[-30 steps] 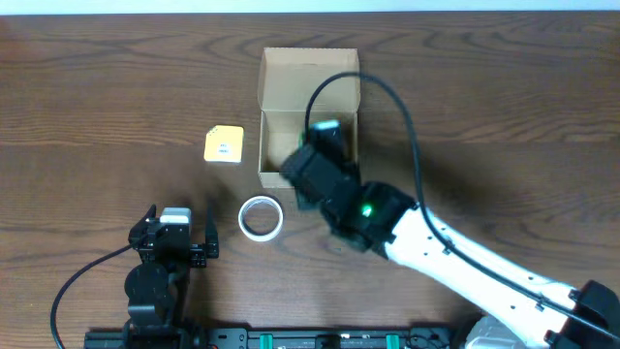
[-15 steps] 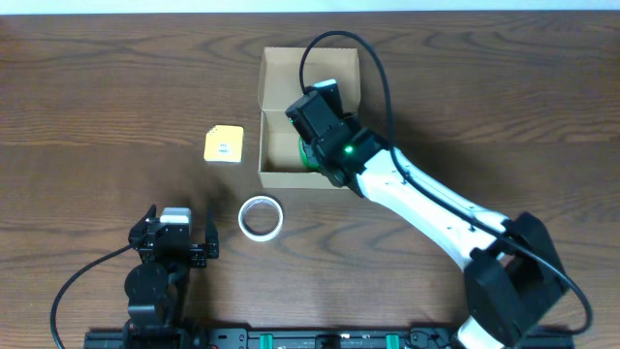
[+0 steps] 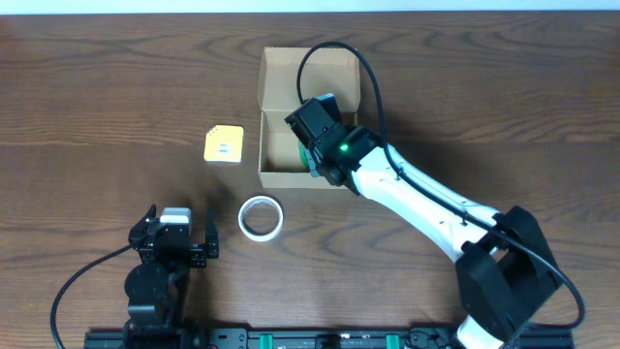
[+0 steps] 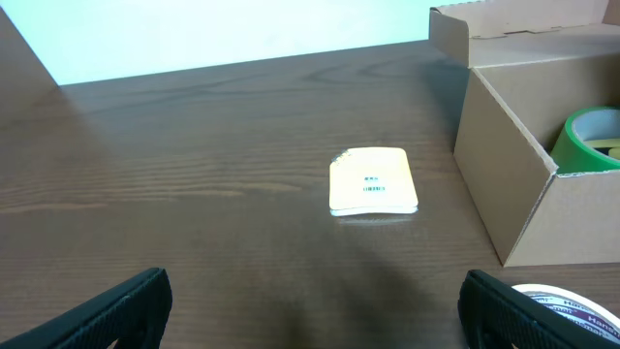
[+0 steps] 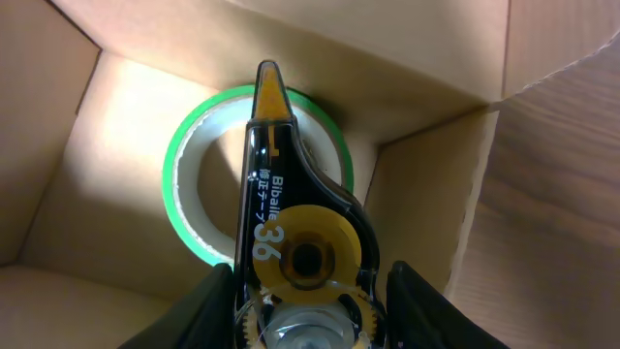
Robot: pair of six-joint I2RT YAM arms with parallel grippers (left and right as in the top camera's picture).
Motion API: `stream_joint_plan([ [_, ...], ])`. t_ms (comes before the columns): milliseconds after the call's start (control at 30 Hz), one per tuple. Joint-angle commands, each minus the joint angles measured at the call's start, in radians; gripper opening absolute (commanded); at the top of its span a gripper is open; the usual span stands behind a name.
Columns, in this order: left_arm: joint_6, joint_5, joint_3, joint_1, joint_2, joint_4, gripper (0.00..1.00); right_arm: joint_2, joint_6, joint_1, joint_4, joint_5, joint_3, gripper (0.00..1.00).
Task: Pack container
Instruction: 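Carry the correction tape into the box and release it with the right gripper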
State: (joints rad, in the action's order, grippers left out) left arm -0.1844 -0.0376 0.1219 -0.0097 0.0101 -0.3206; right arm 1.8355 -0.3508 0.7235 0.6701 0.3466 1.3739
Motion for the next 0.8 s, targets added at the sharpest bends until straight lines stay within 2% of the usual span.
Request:
stream_joint_plan([
  [0, -0.011, 0.011, -0.022, -0.003, -0.006, -0.011, 0.95, 0.002, 0.003, -0.007, 0.003, -0.007, 0.02, 0.38],
  [67, -0.011, 0.011, -0.022, -0.003, -0.006, -0.011, 0.96, 0.002, 0.004, -0.007, 0.003, -0.007, 0.02, 0.46],
  [133, -0.011, 0.011, -0.022, -0.003, -0.006, -0.011, 0.95, 0.002, 0.004, -0.007, 0.002, -0.007, 0.02, 0.48],
  [200, -0.011, 0.011, -0.022, -0.003, -0.006, -0.011, 0.95, 0.002, 0.004, -0.007, -0.001, -0.006, 0.02, 0.63],
  [400, -0.011, 0.011, -0.022, -0.003, -0.006, -0.011, 0.95, 0.002, 0.004, -0.007, -0.014, -0.001, 0.02, 0.74],
  [533, -0.011, 0.011, -0.022, -0.003, -0.006, -0.011, 0.95, -0.009, 0.051, -0.007, -0.09, 0.031, 0.022, 0.79],
  [567, -0.011, 0.011, -0.022, -0.003, -0.006, -0.011, 0.95, -0.023, 0.072, -0.007, -0.106, 0.03, 0.027, 0.82],
  [633, -0.011, 0.011, -0.022, -0.003, -0.006, -0.011, 0.95, -0.093, 0.124, -0.006, -0.089, -0.023, 0.056, 0.99],
  [767, -0.011, 0.011, -0.022, -0.003, -0.006, -0.011, 0.95, -0.316, 0.132, -0.012, 0.054, -0.197, 0.065, 0.99],
])
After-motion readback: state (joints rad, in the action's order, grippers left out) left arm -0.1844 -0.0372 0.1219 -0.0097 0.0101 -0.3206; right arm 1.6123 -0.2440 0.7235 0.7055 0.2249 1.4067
